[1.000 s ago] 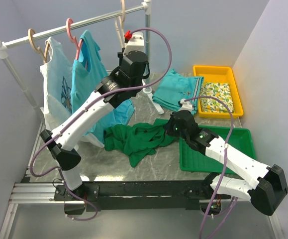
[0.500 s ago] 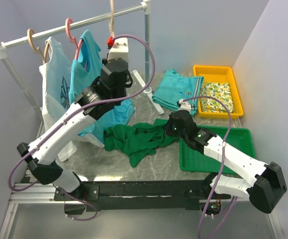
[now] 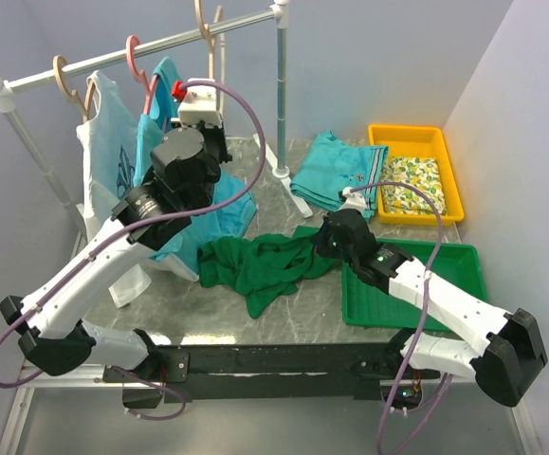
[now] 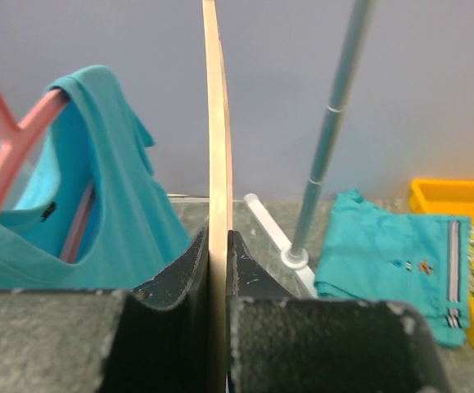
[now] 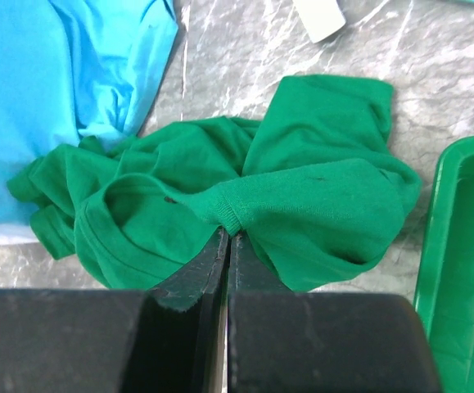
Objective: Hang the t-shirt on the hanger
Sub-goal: Pick up the hanger from the clothesline, then place the T-shirt on the hanger.
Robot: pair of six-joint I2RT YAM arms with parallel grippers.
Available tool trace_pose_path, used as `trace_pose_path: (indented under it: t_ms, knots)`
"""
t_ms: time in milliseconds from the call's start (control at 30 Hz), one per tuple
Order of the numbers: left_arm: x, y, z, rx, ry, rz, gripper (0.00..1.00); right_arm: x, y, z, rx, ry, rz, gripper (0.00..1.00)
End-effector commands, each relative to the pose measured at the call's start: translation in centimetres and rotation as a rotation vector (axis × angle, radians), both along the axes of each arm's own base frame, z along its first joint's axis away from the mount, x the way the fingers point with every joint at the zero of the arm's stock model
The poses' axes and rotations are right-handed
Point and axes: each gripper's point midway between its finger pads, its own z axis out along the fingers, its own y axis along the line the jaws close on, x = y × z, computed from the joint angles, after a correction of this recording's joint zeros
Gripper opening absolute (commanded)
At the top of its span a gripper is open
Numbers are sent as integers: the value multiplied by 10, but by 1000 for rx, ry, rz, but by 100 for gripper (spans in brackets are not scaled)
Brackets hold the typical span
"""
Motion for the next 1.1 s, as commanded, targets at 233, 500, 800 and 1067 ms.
trace_pose_path:
  t_ms: [233,500,800,1067]
  knots:
    - [-59,6,4,-52,-30,-286,1,10,-7,27,-1,-94,-41,0]
    - [-118,-2,-57,170,33,-624,1,13,-9,16,-46,-83,-40,0]
    - [-173,16,-109,309,122,-820,1,28,-22,-1,-101,-73,-95,0]
    - [-218,22,-143,340,286,-995,1,44,-17,-2,-94,-67,-91,0]
